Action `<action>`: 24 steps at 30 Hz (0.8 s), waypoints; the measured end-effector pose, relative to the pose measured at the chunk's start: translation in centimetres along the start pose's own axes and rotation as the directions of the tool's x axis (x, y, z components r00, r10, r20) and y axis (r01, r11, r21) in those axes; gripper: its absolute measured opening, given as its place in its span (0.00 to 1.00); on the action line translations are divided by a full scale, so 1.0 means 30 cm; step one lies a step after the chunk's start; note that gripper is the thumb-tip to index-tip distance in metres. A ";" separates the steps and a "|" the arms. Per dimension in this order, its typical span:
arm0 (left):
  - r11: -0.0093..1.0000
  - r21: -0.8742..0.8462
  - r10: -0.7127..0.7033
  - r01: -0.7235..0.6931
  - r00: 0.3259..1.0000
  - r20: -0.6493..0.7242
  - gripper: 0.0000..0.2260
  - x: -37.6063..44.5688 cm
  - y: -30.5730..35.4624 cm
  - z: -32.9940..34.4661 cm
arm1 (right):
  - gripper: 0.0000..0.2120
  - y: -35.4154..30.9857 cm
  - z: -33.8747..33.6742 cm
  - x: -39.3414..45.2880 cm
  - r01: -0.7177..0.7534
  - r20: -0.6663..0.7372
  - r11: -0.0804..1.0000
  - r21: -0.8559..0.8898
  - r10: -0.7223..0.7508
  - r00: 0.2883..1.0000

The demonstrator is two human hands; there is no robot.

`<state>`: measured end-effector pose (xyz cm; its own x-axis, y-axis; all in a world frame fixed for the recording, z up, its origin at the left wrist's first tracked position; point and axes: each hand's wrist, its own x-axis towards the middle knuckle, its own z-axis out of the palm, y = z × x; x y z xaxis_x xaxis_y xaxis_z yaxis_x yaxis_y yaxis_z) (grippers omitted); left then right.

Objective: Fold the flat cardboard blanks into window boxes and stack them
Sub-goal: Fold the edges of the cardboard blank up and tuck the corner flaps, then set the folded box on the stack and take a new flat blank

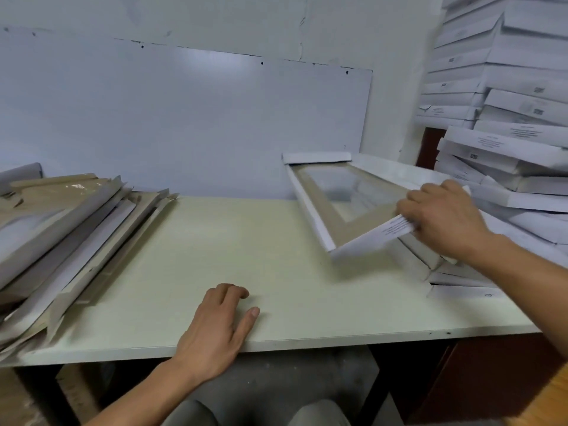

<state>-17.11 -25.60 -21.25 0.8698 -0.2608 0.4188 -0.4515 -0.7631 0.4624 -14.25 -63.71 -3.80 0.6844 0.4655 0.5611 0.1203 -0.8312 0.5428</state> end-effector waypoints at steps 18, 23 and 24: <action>0.996 0.091 0.019 -0.023 0.999 0.048 0.25 0.001 0.002 0.007 | 0.24 0.461 0.159 -0.231 -0.664 0.207 0.602 0.443 0.652 0.729; 0.993 0.109 0.029 -0.035 0.998 0.058 0.24 0.003 -0.005 0.010 | 0.16 0.467 0.166 -0.272 -0.721 0.279 0.628 0.293 0.665 0.693; 0.993 0.114 0.035 -0.041 0.998 0.061 0.24 0.004 -0.006 0.010 | 0.16 0.463 0.163 -0.280 -0.737 0.304 0.634 0.234 0.673 0.674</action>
<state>-16.86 -25.67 -21.52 0.8642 -0.3227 0.3859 -0.4614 -0.8141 0.3526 -14.82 -80.65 -4.04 0.7609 -0.3377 0.5540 -0.2604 -0.9410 -0.2160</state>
